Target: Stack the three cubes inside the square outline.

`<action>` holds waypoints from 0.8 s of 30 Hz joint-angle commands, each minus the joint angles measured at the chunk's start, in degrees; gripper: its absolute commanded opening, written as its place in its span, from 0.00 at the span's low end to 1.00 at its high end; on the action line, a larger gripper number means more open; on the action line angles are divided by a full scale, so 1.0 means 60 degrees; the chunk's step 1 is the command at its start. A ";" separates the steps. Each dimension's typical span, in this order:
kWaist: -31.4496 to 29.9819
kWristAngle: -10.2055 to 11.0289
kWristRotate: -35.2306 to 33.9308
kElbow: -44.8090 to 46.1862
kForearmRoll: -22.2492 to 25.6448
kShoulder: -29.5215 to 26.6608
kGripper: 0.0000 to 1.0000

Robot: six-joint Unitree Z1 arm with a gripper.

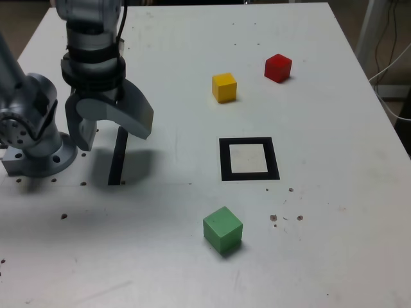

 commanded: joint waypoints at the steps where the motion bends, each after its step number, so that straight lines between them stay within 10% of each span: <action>1: 0.0001 0.0026 -0.0017 0.0015 0.0017 -0.0025 1.00; 24: 0.0003 0.0077 0.0041 -0.0381 -0.0059 0.0760 1.00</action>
